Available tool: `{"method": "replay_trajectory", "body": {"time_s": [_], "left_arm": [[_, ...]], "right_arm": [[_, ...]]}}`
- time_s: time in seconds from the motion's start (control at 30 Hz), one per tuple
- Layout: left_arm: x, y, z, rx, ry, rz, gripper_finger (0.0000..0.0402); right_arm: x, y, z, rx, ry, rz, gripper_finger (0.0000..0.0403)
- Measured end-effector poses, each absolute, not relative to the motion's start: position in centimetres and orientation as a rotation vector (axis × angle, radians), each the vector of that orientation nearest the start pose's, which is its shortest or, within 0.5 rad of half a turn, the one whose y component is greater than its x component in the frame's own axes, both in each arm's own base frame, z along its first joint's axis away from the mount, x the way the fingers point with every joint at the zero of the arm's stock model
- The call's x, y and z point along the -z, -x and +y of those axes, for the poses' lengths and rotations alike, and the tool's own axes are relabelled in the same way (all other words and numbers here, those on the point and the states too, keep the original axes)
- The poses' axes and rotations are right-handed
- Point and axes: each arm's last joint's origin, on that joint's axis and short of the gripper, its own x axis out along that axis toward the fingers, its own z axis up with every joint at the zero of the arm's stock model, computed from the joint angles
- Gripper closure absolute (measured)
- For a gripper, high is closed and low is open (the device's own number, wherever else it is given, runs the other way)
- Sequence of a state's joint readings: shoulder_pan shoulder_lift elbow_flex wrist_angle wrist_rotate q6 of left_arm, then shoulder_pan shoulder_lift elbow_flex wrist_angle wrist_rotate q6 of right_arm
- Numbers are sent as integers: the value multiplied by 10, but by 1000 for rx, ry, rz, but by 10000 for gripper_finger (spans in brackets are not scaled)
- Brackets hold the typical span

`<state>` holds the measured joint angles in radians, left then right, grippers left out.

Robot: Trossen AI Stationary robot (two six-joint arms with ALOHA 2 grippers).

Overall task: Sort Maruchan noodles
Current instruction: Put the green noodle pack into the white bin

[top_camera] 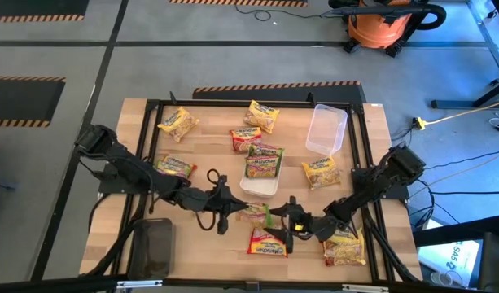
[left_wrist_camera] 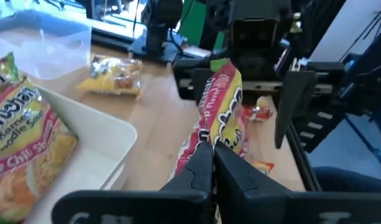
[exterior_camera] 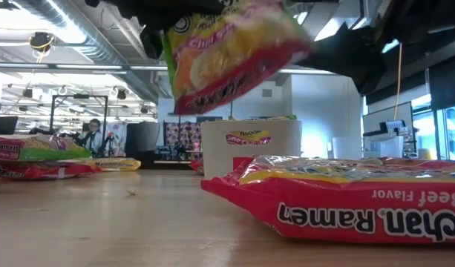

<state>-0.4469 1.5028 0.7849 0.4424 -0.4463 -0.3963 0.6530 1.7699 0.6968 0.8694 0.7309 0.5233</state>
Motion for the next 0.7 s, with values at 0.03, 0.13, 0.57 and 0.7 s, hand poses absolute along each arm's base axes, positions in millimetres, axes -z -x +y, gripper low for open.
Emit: {"method": "replay_trajectory", "body": {"time_s": [0.03, 0.13, 0.57, 0.7], "left_arm": [[-227, -291, -126, -43, 267, 231, 401], [-232, -293, -126, 11, 256, 187, 401], [-230, -299, -124, 81, 227, 172, 391], [-231, -299, -124, 141, 213, 172, 359]], "right_arm": [[-158, -275, 183, 124, -398, 128, 119], [-158, -279, 178, 165, -405, 124, 119], [-157, -309, 195, 125, -292, 143, 284], [-154, -310, 195, 134, -234, 169, 315]]}}
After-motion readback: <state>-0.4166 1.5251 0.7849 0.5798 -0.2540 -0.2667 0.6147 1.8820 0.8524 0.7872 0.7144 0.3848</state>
